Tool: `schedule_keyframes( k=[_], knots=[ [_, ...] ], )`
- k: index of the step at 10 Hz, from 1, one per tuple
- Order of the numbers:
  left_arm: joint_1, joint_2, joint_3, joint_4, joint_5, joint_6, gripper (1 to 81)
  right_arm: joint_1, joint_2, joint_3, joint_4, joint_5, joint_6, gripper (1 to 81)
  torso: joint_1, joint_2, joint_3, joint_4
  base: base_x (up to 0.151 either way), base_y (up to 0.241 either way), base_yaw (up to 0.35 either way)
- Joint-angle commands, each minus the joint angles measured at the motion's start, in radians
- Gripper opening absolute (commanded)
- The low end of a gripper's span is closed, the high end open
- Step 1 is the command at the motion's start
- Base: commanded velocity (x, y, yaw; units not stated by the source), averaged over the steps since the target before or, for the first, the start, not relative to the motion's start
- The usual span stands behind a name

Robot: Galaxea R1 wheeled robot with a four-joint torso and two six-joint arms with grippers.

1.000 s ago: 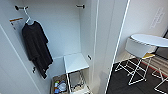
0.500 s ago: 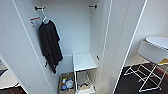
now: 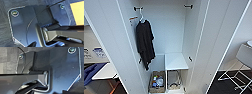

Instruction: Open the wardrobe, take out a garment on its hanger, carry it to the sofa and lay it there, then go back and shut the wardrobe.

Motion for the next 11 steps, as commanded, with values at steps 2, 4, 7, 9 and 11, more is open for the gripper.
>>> schedule_keyframes(
  k=[2, 4, 7, 9, 11],
  knots=[
    [-0.033, 0.003, 0.001, 0.008, 0.037, 0.009, 81.1, 0.025, 0.008, 0.006, 0.004, -0.053, -0.002, 81.1, 0.0, 0.0, 0.0, 0.0, 0.0, 0.0, 0.227],
    [-0.032, 0.005, 0.001, 0.008, 0.035, 0.009, 81.1, 0.025, 0.006, 0.004, 0.004, -0.052, -0.002, 81.1, 0.0, 0.0, 0.0, 0.0, 0.0, 0.0, 0.261],
    [-0.032, 0.005, 0.001, 0.008, 0.037, 0.009, 81.1, 0.025, 0.008, 0.004, 0.004, -0.052, -0.001, 81.1, 0.0, 0.0, 0.0, 0.0, 0.0, 0.0, 0.155],
    [-0.032, 0.0, 0.001, 0.005, 0.035, 0.007, 81.1, 0.025, 0.008, 0.004, 0.004, -0.052, -0.002, 81.1, 0.0, 0.0, 0.0, 0.0, 0.0, 0.0, 0.0],
    [-0.032, -0.001, 0.001, -0.001, 0.037, 0.006, 81.1, 0.026, 0.009, 0.005, 0.004, -0.052, -0.002, 81.1, 0.0, 0.0, 0.0, 0.0, 0.0, 0.0, 0.0]
  ],
)
